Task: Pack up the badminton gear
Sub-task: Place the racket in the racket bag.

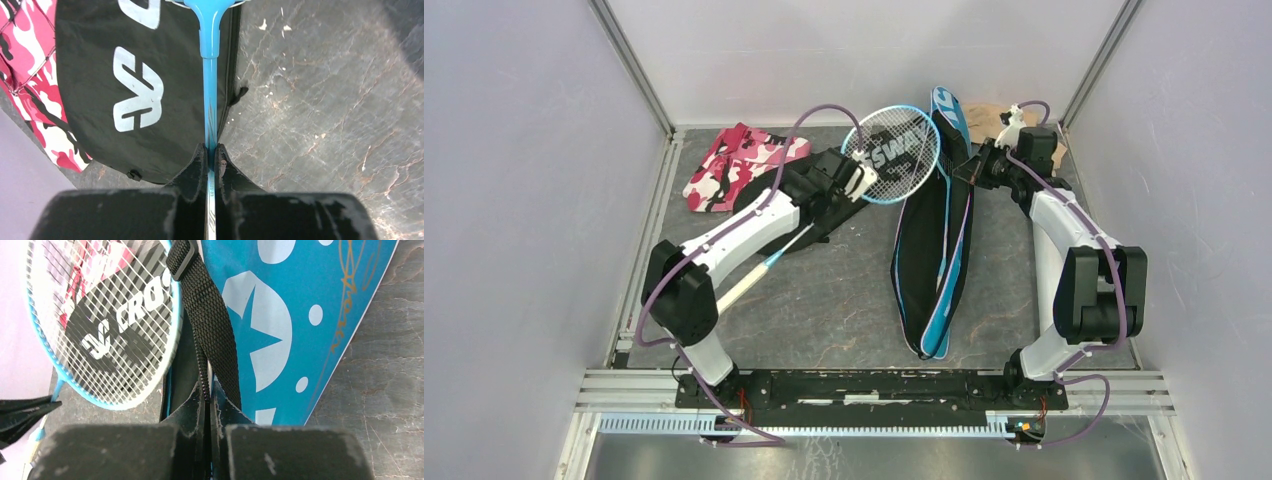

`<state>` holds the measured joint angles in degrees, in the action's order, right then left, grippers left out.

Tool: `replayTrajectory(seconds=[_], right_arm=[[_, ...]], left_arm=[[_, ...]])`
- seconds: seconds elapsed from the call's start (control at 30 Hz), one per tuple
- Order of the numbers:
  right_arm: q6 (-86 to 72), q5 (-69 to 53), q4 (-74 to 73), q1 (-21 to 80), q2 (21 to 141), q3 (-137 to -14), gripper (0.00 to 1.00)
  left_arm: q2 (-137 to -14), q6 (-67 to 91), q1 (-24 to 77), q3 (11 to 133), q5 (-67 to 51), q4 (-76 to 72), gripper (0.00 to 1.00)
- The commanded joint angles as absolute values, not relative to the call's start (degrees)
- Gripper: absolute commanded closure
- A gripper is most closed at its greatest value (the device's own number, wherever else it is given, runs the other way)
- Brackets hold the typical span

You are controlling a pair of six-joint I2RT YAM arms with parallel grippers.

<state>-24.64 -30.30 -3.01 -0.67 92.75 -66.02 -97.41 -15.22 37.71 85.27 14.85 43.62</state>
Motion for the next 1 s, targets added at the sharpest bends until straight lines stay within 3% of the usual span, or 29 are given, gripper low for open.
replayTrajectory(seconds=[0.0,0.23,0.5,0.97], right_arm=[[-25.9,-27.4,0.2,1.0,92.2,-70.6,1.00],[-25.7,-26.5,0.1,3.4,92.4,-72.0,1.00],[-25.9,-26.4,0.2,6.5,93.9,-71.3,1.00],[-26.8,-27.9,2.1,7.9,95.8,-68.6,1.00]], left_arm=[[-95.7,-18.8,40.3,82.9,20.1,42.7,0.98],[-98.7,-18.6,43.9,81.9,21.7,42.6,0.98],[-106.4,-16.3,47.6,89.7,20.8,42.7,0.98],[-117.8,-1.3,48.0,101.7,6.0,34.5,0.98]])
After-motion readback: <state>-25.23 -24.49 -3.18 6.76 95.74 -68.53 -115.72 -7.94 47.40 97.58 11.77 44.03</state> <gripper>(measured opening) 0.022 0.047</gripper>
